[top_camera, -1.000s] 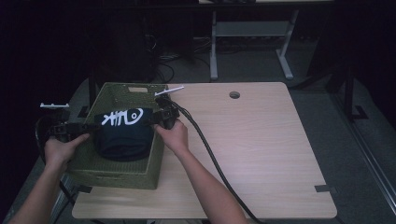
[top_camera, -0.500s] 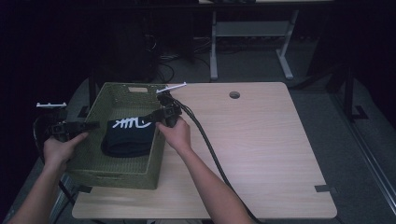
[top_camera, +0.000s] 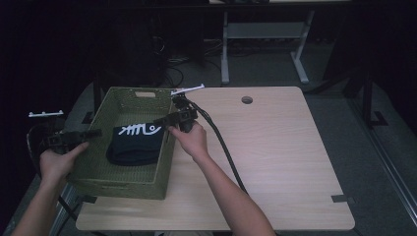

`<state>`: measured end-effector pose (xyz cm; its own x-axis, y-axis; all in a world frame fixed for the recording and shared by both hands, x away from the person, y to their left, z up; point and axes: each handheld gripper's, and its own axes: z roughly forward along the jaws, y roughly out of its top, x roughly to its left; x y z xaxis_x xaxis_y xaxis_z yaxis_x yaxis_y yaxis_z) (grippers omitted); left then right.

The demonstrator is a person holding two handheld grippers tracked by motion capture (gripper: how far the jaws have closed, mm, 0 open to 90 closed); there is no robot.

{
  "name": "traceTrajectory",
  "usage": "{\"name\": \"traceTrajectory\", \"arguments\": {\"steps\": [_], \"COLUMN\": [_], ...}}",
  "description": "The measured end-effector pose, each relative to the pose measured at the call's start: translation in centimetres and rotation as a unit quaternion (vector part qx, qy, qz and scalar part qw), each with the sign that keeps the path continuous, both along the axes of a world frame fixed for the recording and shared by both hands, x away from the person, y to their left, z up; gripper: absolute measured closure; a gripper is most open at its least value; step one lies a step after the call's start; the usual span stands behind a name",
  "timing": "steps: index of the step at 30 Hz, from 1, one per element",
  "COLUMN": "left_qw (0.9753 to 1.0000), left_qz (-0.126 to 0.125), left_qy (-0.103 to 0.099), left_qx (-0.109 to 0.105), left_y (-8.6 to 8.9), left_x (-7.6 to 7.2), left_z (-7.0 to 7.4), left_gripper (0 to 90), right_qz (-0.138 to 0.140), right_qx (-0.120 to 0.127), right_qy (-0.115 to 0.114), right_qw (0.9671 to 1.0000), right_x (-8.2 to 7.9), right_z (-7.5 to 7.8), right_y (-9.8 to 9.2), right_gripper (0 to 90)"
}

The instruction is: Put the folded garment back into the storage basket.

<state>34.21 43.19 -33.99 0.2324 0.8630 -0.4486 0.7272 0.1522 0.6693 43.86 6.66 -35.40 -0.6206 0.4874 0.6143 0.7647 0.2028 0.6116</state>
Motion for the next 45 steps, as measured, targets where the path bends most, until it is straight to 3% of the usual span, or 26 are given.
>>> {"name": "traceTrajectory", "arguments": {"steps": [9,14,27,45], "left_qw": [0.9997,0.9992,0.9979,0.9955], "left_qz": [0.019,0.016,-0.037,-0.070], "left_qy": [-0.018,-0.035,-0.051,-0.053], "left_qx": [0.000,-0.006,-0.012,-0.035], "left_y": [-0.9,-2.9,-8.2,-11.9], "left_x": [-3.1,-4.1,-4.2,-4.0], "left_z": [1.6,2.2,2.8,2.1], "left_gripper": [56.6,53.9,49.2,45.0], "right_qz": [0.006,0.002,-0.027,-0.063], "right_qx": [0.014,0.020,0.016,0.019], "right_qy": [-0.007,-0.007,-0.013,-0.012], "right_qw": [0.9999,0.9998,0.9994,0.9978], "right_x": [-0.2,-0.1,-0.6,-1.4], "right_z": [0.6,0.8,1.3,0.9], "right_y": [-2.4,-4.4,-8.7,-14.0], "right_gripper": [59.7,54.1,44.8,38.5]}}
